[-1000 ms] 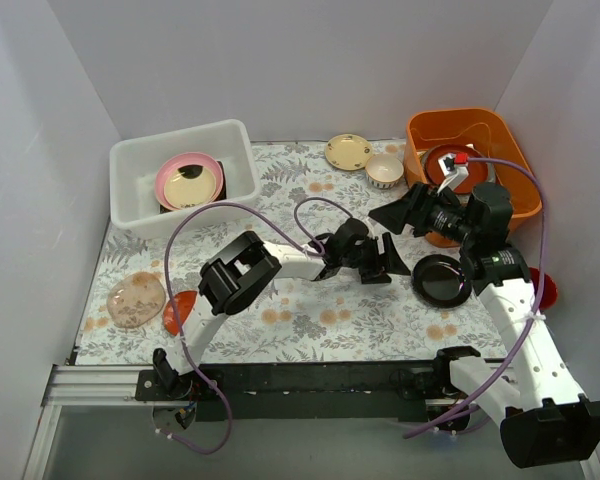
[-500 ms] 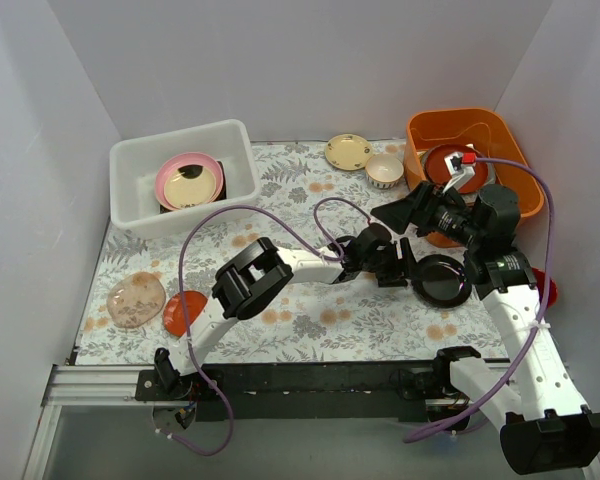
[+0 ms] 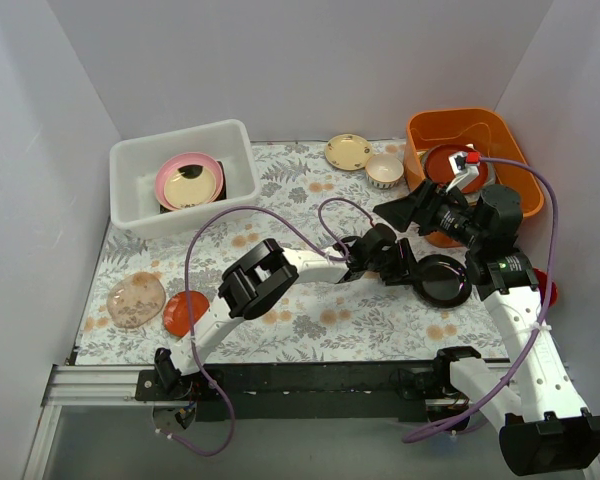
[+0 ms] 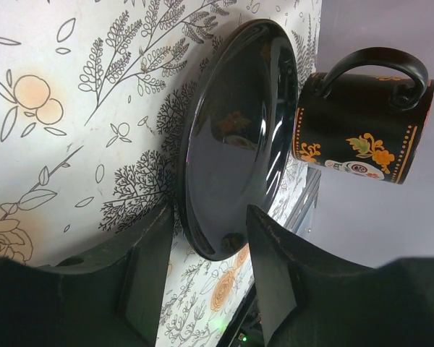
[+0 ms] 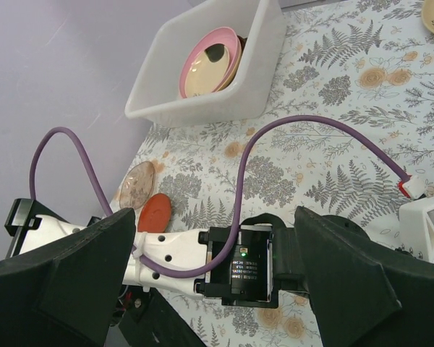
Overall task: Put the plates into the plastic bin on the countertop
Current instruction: Pick up the plate at the center of the board.
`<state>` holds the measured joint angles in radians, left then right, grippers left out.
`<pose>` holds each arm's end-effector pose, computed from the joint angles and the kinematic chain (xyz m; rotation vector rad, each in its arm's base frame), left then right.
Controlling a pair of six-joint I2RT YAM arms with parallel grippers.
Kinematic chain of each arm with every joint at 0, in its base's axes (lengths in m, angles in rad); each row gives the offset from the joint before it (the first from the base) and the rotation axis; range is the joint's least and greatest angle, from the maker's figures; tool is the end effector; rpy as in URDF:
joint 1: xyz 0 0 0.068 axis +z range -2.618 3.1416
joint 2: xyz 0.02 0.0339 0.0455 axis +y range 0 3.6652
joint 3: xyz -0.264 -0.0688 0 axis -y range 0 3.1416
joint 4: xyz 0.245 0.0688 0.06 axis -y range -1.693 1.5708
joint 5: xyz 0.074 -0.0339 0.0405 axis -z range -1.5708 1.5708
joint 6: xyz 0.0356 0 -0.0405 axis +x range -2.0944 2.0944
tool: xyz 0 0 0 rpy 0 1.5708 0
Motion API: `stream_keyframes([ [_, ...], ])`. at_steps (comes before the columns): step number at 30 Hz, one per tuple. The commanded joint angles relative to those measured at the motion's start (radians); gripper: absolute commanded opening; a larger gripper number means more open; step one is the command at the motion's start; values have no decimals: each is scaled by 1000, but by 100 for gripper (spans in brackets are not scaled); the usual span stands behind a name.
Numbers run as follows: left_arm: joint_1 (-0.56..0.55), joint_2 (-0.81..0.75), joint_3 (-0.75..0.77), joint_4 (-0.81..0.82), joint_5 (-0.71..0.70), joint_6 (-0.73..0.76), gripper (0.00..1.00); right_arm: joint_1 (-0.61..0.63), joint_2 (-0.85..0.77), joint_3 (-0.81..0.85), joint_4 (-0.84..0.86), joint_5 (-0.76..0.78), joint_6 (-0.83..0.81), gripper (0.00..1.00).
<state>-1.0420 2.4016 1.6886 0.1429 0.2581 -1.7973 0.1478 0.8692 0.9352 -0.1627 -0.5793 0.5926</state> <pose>0.2599 -0.4629 0.1181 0.8072 -2.5480 1.4932 0.1884 0.0478 0.3812 -0.0735 1.7579 1.0297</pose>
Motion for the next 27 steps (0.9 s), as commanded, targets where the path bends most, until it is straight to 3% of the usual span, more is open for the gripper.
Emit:
stream_keyframes([
  [1,-15,50,-3,-103,-33,12,44,-5,-21,39,17,4,0,98],
  [5,-16,63,-1,-105,-23,4,39,-7,-18,39,20,1,3,98],
  [9,-16,79,11,-111,-13,-2,27,-7,-19,36,20,1,3,98],
  [15,-16,85,10,-115,0,-2,20,-7,-21,30,20,-1,4,98],
  [23,-15,70,-23,-103,7,6,0,-10,-21,28,17,-2,4,98],
  [27,-7,50,-56,-88,10,4,0,-8,-22,28,19,-2,4,98],
])
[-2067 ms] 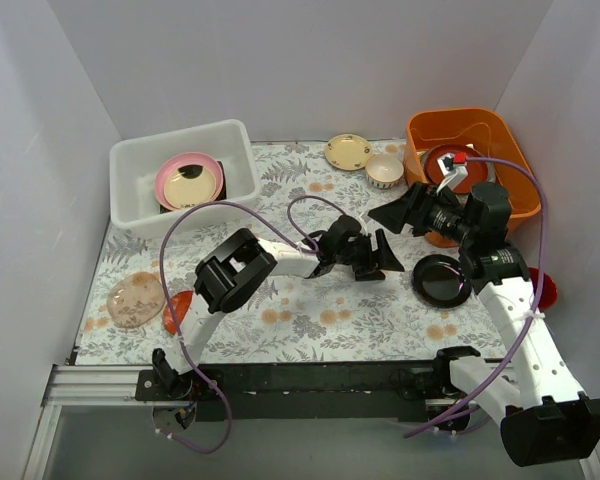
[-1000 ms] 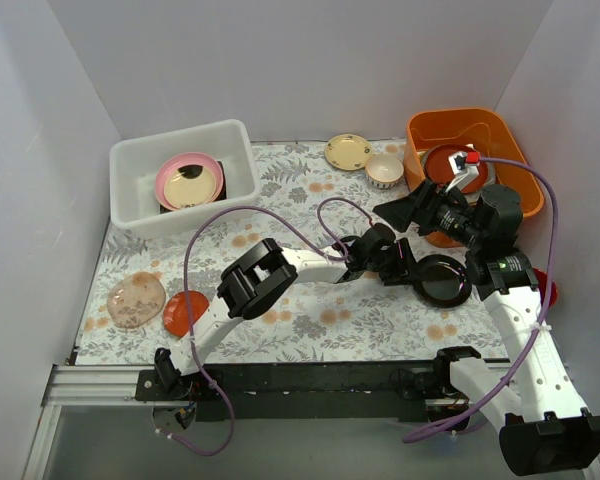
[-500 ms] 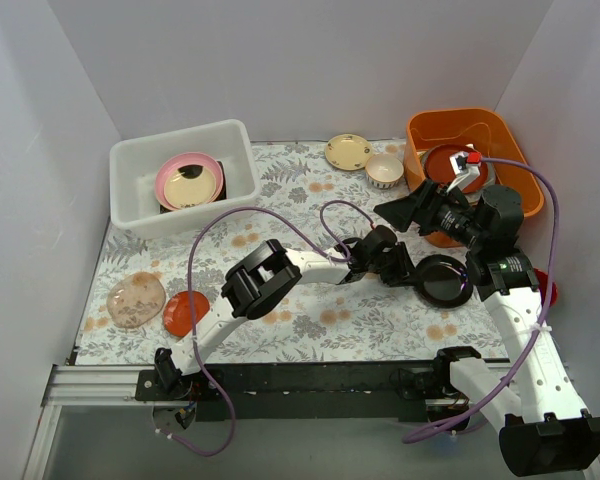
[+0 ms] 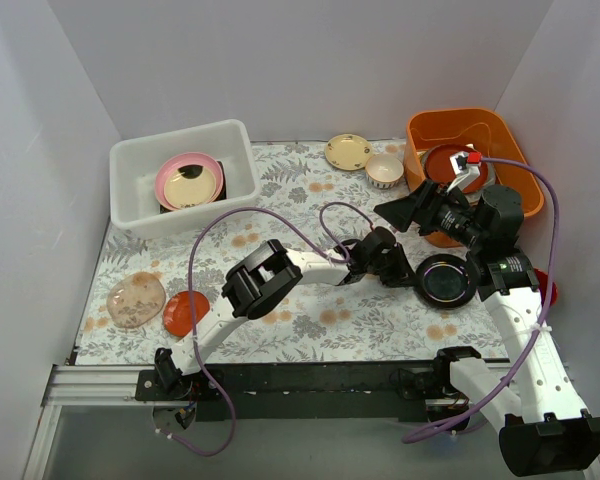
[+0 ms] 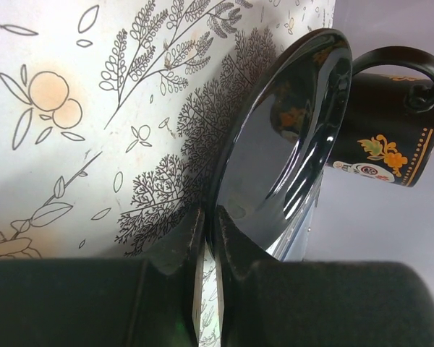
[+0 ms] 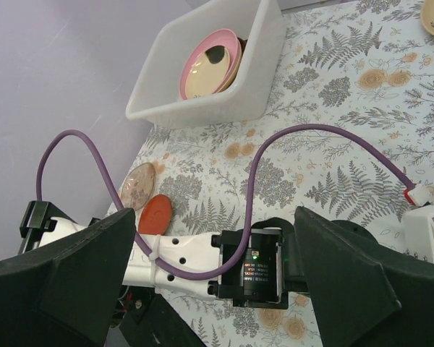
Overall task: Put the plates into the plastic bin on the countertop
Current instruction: Pick up the plate at the center of the board, then place the plate in the plastic bin.
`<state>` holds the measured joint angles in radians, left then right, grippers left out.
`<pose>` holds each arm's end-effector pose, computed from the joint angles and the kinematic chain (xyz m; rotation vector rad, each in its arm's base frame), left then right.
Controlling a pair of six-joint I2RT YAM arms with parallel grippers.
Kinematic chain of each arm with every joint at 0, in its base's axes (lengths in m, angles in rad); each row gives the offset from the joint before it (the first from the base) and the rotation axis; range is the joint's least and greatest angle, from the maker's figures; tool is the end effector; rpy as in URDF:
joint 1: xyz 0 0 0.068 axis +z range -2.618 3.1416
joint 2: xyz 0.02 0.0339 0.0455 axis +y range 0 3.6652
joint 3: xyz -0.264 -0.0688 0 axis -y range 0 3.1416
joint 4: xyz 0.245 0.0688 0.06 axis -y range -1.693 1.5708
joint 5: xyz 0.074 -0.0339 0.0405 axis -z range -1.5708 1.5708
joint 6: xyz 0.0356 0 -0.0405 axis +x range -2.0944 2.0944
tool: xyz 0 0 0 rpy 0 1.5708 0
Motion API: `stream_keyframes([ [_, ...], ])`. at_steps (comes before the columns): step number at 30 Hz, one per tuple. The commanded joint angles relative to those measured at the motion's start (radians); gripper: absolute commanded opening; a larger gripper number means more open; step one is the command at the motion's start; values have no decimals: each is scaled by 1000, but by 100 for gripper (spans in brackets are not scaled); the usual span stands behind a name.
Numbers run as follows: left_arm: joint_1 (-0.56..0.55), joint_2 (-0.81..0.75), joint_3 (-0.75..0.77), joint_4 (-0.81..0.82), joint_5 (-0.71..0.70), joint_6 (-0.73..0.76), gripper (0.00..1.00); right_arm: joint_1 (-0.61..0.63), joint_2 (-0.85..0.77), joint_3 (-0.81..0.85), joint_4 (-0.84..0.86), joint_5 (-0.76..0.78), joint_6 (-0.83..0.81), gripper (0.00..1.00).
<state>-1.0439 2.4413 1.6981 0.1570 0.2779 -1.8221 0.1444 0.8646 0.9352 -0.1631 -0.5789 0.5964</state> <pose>0.2596 -0.4656 0.1022 0.8205 -2.5247 1.4572 0.1874 0.0469 0.3819 -0.0686 1.7541 1.0293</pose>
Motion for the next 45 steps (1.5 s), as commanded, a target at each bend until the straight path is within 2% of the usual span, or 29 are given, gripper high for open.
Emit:
stream_keyframes([
  [1,1,-1,-75,-93,-8,29,0,-6,-19,27,19,-2,0,98],
  [11,24,-102,-153,-68,10,83,0,-5,-18,13,31,-13,9,97],
  [17,39,-214,-216,-54,13,96,0,-5,-19,11,33,-15,11,97],
  [23,91,-401,-379,-2,23,112,0,-5,-16,19,16,-12,0,97],
  [33,258,-709,-546,-39,37,165,0,-5,-6,2,27,-18,3,97],
  [45,562,-949,-565,-221,43,257,0,-6,4,-38,53,-35,8,97],
])
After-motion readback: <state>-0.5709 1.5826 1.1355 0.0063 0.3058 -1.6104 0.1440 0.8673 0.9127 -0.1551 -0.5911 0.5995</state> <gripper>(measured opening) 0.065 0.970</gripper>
